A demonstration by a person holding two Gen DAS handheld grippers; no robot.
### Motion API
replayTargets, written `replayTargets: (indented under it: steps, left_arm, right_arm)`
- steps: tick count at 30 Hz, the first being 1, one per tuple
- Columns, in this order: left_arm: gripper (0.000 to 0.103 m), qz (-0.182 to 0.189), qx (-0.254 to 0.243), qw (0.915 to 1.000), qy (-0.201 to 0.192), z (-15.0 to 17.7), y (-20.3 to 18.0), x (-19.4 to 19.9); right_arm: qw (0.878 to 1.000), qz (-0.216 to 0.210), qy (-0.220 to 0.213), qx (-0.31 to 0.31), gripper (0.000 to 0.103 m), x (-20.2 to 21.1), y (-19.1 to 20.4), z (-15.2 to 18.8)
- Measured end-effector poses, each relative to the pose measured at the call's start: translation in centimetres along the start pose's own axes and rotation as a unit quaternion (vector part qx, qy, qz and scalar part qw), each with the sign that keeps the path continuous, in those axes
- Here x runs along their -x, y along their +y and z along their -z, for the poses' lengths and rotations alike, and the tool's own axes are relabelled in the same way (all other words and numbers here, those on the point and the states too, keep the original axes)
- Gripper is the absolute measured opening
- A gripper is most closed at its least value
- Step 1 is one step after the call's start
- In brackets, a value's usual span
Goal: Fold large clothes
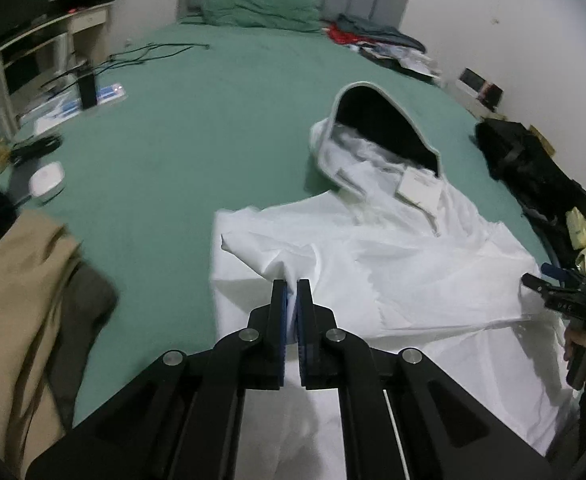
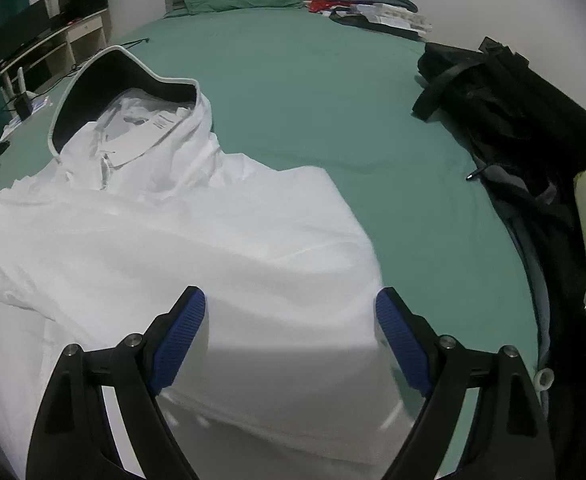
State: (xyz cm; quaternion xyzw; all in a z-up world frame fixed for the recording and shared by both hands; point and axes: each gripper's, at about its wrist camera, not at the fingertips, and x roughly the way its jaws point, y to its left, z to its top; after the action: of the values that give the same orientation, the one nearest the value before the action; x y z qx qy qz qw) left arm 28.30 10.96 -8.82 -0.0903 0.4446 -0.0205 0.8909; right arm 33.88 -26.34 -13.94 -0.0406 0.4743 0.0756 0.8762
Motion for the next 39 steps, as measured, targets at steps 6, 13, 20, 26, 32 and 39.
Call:
replayTargets:
  steps: [6,13,20,26,32,39]
  left_arm:
    - [0.005,0.000,0.033,0.9955,0.089,3.5,2.1,-1.8]
    - [0.037,-0.026,0.028,0.9972,0.064,2.4,2.5,-1.6]
    - [0.039,-0.054,0.020,0.9980,0.027,0.0,3.2,-2.0]
    - [0.039,-0.075,0.014,0.9962,0.042,-0.2,2.7,-4.8]
    - [0.039,-0.081,0.020,0.9962,0.027,-0.4,1.6,-4.9]
    - [0.039,-0.075,-0.009,0.9966,0.031,-0.4,0.4,-6.5]
  right_arm:
    - [1.000,-0.013,0.014,0.016,0.087,-0.1,1.0,-1.0]
    - [1.000,0.002,0.011,-0.003,0.087,-2.0,-0.7,-3.9]
    - [0.998,-0.007,0.064,0.004,0.028,-6.6,-2.9,-5.2]
    - [0.999,-0.020,0.040,0.009,0.001,-6.5,-4.2,-5.2]
    - [1.000,0.005,0.021,-0.008,0.000,-6.2,-5.7,-5.0]
    - [0.999,0.008,0.028,-0.018,0.000,-6.4,-6.5,-4.5]
